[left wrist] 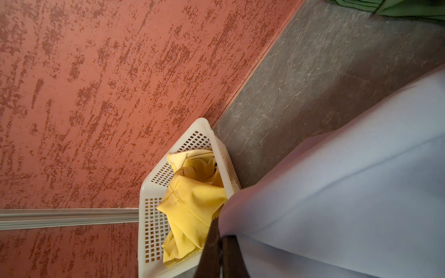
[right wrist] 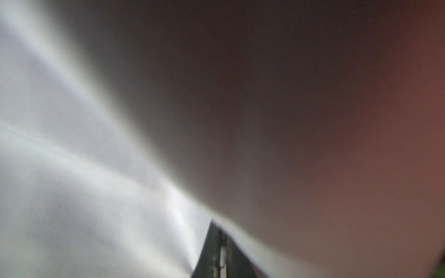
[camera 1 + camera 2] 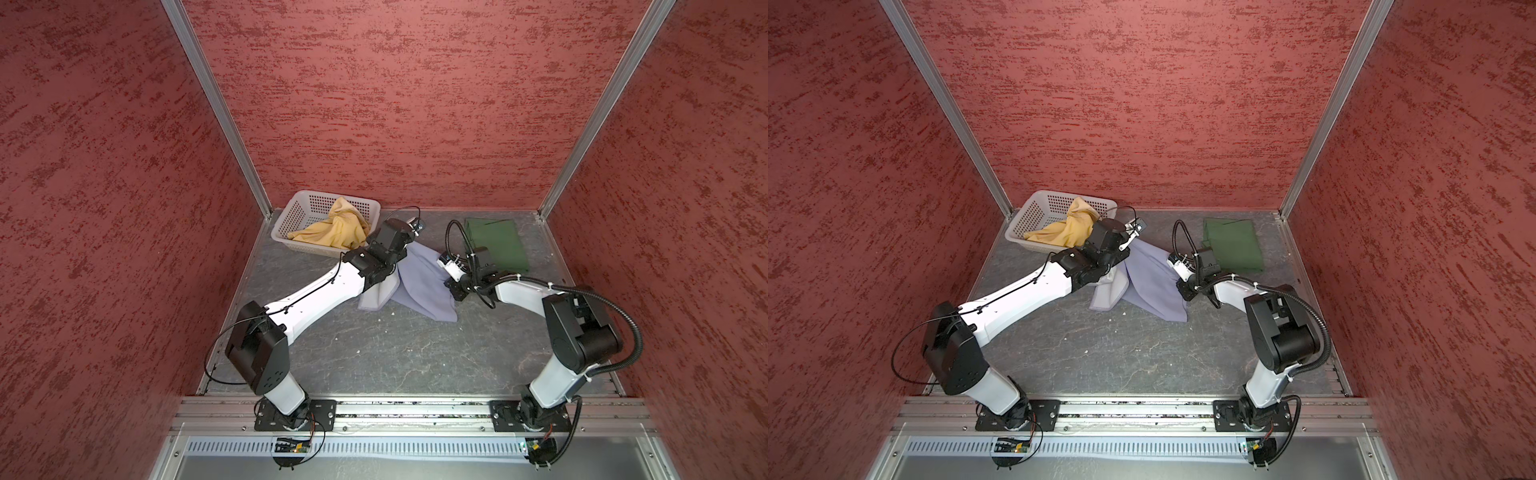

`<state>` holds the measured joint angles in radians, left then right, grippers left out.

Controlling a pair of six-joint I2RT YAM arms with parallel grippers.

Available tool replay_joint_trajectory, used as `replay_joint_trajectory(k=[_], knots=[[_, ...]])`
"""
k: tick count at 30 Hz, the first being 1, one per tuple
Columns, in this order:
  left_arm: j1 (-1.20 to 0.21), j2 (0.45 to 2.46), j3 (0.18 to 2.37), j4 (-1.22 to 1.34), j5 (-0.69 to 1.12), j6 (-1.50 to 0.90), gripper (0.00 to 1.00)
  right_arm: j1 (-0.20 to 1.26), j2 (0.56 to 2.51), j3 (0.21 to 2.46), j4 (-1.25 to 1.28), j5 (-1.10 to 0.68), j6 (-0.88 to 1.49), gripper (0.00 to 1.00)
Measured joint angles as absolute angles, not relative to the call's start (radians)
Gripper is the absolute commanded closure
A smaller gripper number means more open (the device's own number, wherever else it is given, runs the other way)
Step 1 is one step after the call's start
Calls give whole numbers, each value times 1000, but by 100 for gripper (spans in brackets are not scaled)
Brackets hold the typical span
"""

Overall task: Fold and stack skirts
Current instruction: Flatten out the skirt at the center of the table.

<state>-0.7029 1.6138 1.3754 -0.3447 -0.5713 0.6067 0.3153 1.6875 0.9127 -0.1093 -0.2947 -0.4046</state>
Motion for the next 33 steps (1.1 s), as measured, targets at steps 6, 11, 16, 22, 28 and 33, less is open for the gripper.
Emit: replay_joint_trajectory(k=[6, 11, 16, 22, 28, 33], knots=[[-656, 1594, 1375, -385, -568, 552, 100, 314, 1452, 909, -104, -229, -392, 100], [-615, 1508, 1375, -415, -546, 511, 100, 309, 1232, 915, -73, -175, -389, 100], [-592, 1388, 1390, -438, -517, 492, 100, 302, 1151, 982, -97, -95, -381, 100], [-561, 1290, 1457, -490, -432, 467, 100, 282, 1112, 1075, -136, -14, -371, 100], [-545, 1221, 1489, -577, -300, 433, 100, 278, 1040, 1108, -163, -25, -366, 100], [-543, 1166, 1489, -641, -194, 400, 100, 273, 985, 1137, -220, -43, -355, 100]])
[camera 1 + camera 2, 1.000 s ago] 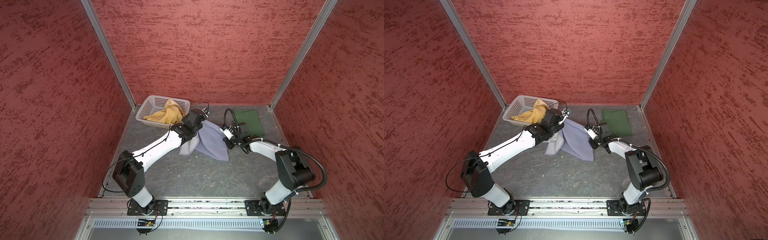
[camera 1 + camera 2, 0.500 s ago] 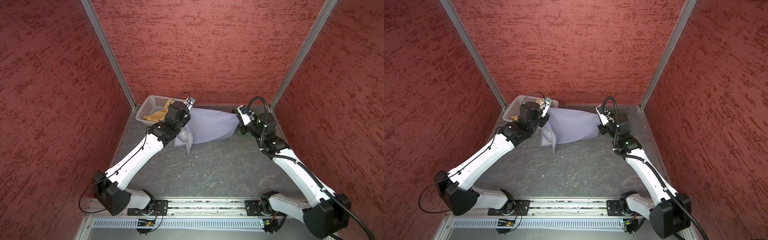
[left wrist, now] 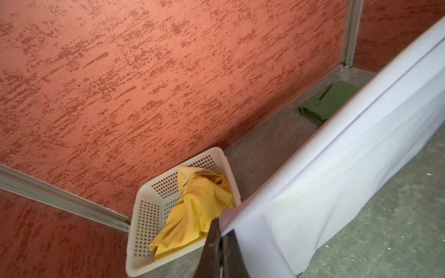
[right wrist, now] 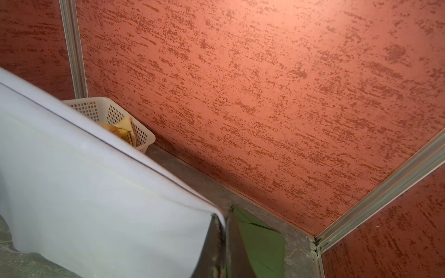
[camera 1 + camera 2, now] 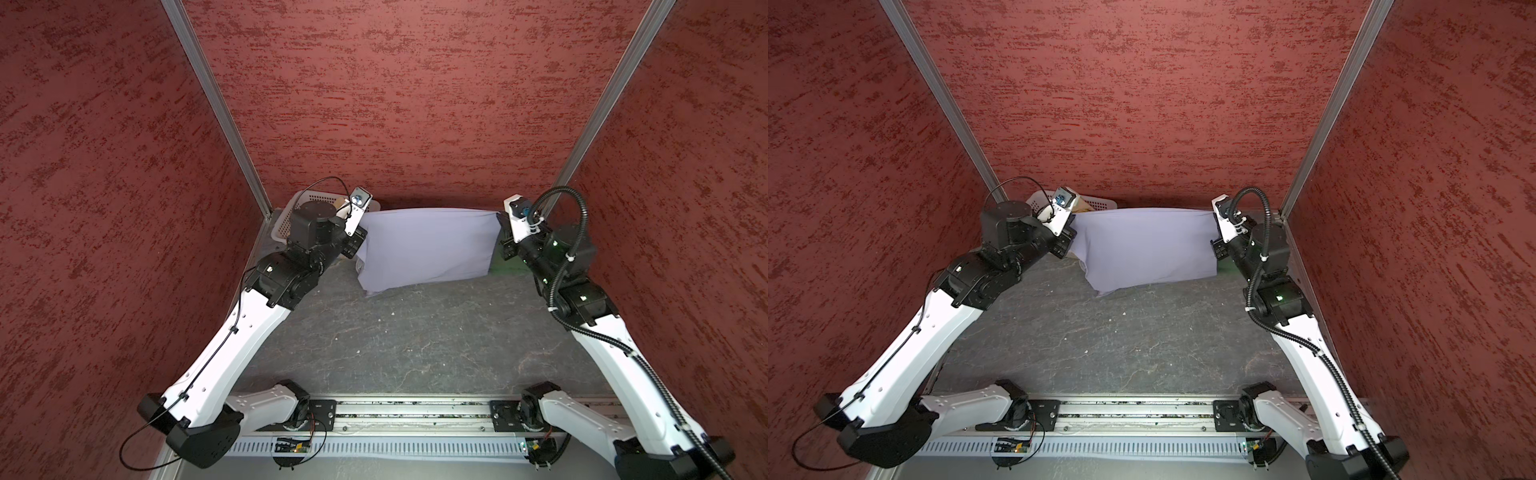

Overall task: Fold and stack skirts
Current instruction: Flatten out the skirt at the center of the table.

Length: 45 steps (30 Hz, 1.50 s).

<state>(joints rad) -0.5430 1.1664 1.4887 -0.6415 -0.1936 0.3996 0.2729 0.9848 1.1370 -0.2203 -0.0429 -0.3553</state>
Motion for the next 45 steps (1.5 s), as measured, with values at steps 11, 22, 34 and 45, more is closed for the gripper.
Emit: replay_joint_trajectory(k=[11, 22, 34, 45], knots=[[-592, 989, 1480, -712, -63, 329, 100, 272, 816, 1158, -426, -105, -274, 100], [-606, 895, 1368, -720, -30, 290, 100, 272, 757, 1155, -551, -141, -171, 100], [-554, 1473, 1414, -653, -229, 304, 100, 251, 1156, 1013, -475, 24, -146, 100], [-555, 1965, 1685, -588, -338, 353, 100, 187, 1529, 1066, -289, 53, -131, 100]])
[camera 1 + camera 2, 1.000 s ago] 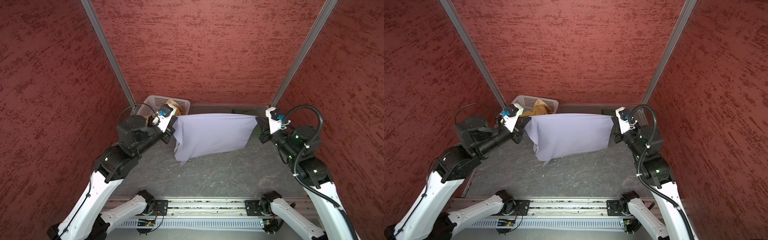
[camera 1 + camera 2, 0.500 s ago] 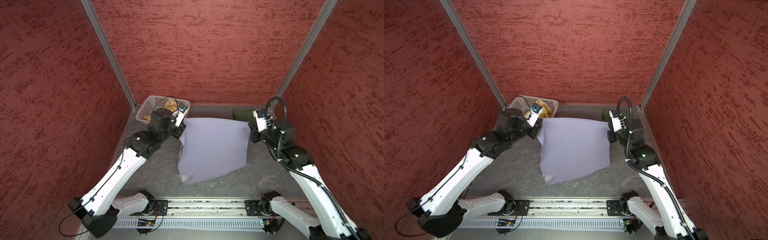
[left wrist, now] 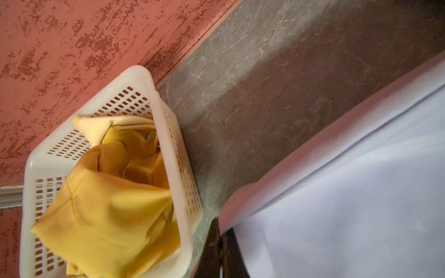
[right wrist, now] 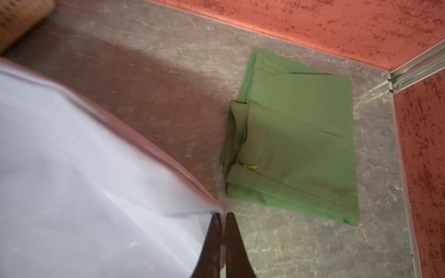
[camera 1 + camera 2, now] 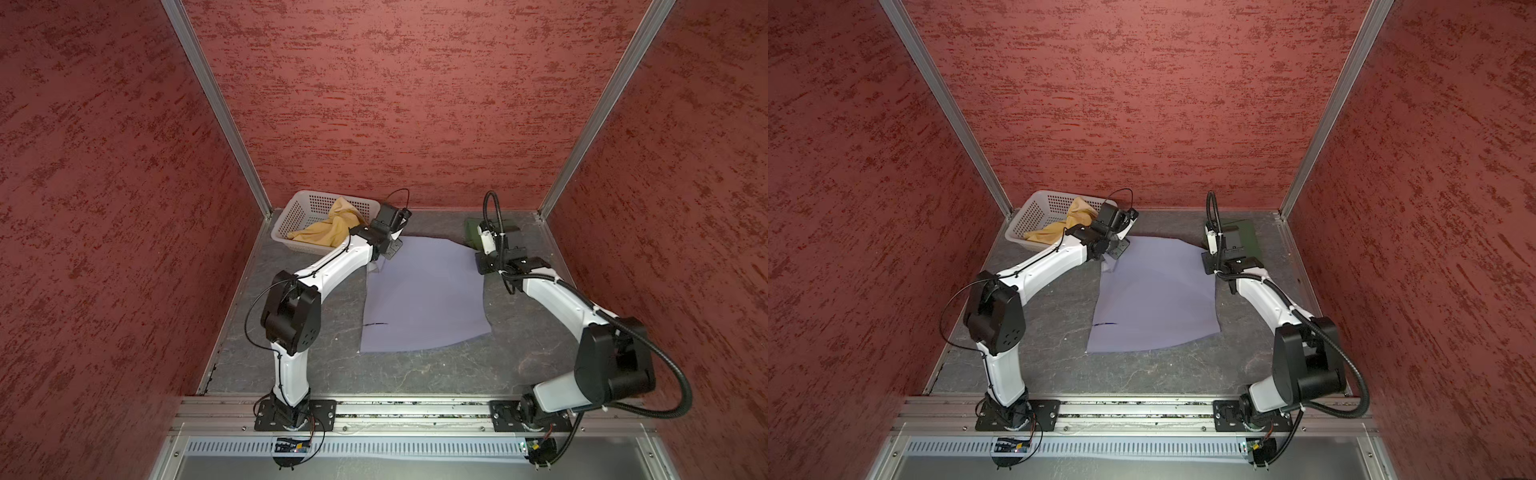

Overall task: Fold and stack skirts
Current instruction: Flatten out the skirt at the center of the table.

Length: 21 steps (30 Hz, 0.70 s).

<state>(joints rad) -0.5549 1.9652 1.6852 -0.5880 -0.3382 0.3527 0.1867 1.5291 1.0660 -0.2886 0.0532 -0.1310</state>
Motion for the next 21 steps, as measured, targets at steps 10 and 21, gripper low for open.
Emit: replay_joint_trajectory(k=[10, 21], knots=[[-561, 2265, 1917, -530, -541, 376, 100, 170, 1718, 1156, -207, 34, -100, 100], [-517, 2328, 1971, -518, -607, 320, 25, 166, 1815, 1217, -174, -30, -90, 50]])
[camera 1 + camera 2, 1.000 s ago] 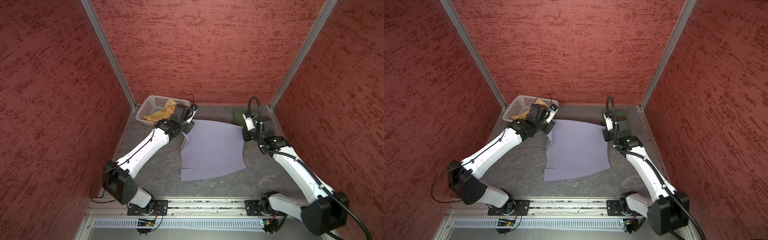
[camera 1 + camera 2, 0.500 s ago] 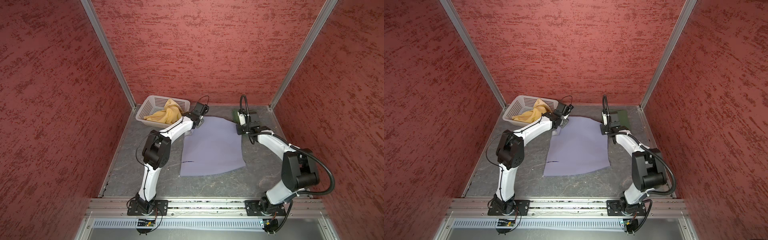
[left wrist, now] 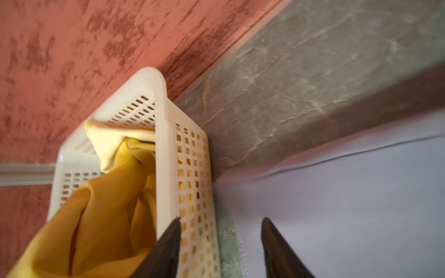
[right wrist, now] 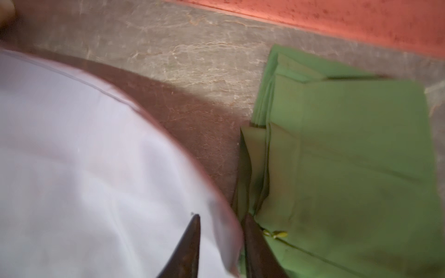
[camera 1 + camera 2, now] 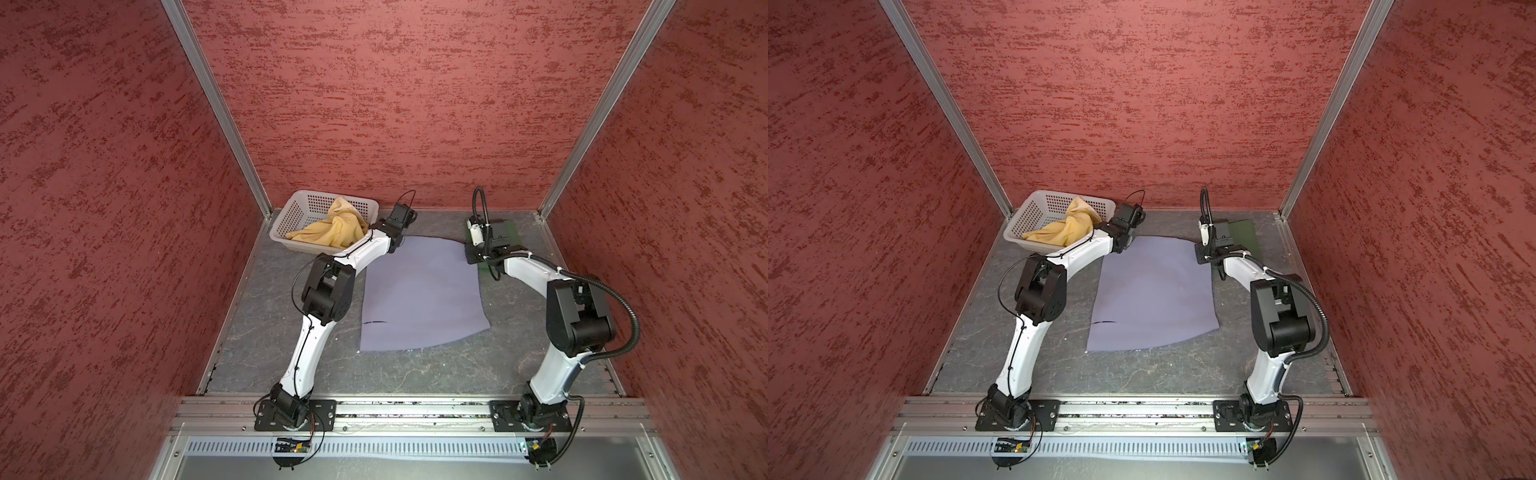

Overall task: Fold and stack skirts
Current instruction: Flatten out the skirt at the center of the table, then fold the skirt at the center of the table.

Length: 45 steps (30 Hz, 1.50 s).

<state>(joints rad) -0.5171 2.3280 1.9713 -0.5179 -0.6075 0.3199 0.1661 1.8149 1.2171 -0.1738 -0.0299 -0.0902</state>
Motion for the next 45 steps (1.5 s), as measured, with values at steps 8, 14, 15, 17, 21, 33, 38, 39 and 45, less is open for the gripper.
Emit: replay_joint_trajectory(k=[8, 14, 15, 17, 21, 33, 38, 39, 45], knots=[[-542, 2092, 1650, -406, -518, 351, 1, 165, 1714, 1170, -149, -37, -165, 35], [-632, 1848, 1461, -346, -403, 403, 2, 162, 1533, 1063, -138, -33, -294, 36], [-644, 1816, 1439, -348, -385, 410, 2, 162, 1512, 1045, -137, -37, -331, 36], [-670, 1747, 1382, -358, -348, 423, 3, 163, 1463, 984, -134, -46, -418, 36], [-709, 1647, 1279, -409, -318, 443, 3, 163, 1388, 880, -168, -82, -568, 37], [-939, 1414, 1002, -587, -340, 463, 7, 204, 1253, 775, -381, -162, -890, 40], [-1010, 1393, 960, -684, -395, 438, 10, 236, 1235, 775, -468, -170, -982, 40], [-1015, 1393, 948, -704, -404, 427, 11, 240, 1228, 775, -484, -168, -995, 40], [-1042, 1369, 882, -771, -420, 373, 15, 250, 1187, 757, -574, -113, -1026, 40]])
